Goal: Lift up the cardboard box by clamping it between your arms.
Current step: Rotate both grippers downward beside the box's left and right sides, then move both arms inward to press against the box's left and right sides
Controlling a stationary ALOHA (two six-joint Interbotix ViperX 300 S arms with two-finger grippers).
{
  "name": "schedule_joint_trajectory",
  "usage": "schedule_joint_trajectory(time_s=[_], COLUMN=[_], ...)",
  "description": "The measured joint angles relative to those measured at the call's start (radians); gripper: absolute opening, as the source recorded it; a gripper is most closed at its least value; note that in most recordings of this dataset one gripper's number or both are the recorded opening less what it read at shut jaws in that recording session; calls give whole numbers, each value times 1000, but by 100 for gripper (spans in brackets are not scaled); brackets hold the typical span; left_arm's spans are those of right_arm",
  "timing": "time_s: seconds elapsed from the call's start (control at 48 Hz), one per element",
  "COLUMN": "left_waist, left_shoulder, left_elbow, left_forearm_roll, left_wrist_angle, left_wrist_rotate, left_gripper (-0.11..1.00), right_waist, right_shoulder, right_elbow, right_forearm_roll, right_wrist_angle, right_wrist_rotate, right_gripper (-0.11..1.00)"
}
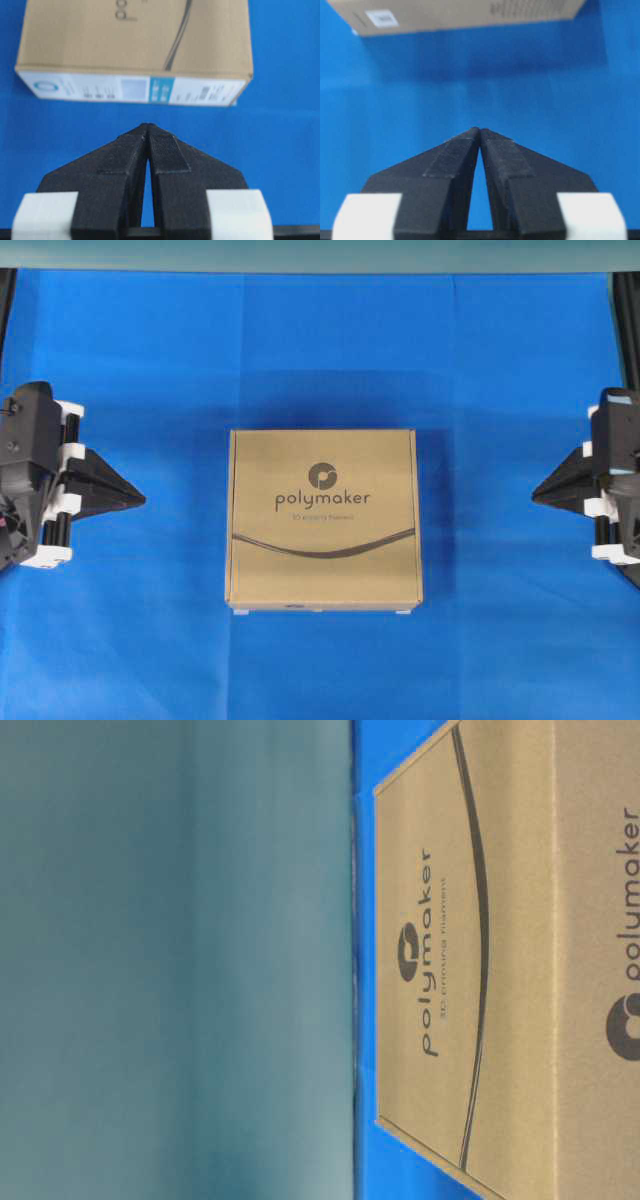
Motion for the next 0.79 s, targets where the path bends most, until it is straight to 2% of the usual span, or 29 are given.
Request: schedule_joint_trajectory(time_s=[0.146,0.25,0.313,0.417,0.521,0.604,0.792], left_waist=[-2,-2,-2,-2,-2,-2,3], left_shoulder=[28,48,63,91,123,160,235], left_elbow=[0,0,0,0,0,0,-2], left_forearm_roll=[0,0,2,2,2,2,2], left_wrist_angle=[20,31,34,35,35,32,-46], left_wrist_rotate=[2,2,0,-20,-28,-28,-29], left_gripper=[0,4,18,51,79,89,87], right_waist=[-21,-31,-32,-34,-34,-34,-37], right_shoulder=[21,38,49,74,100,120,172], right_elbow=[0,0,0,0,2,5,20], right_forearm_roll=[-3,-3,-3,-5,-6,-18,-26], right_wrist_angle=[6,11,12,31,48,52,28], right_wrist_rotate=[0,0,-2,-2,-8,-20,-31], right_gripper=[9,27,43,75,96,99,99])
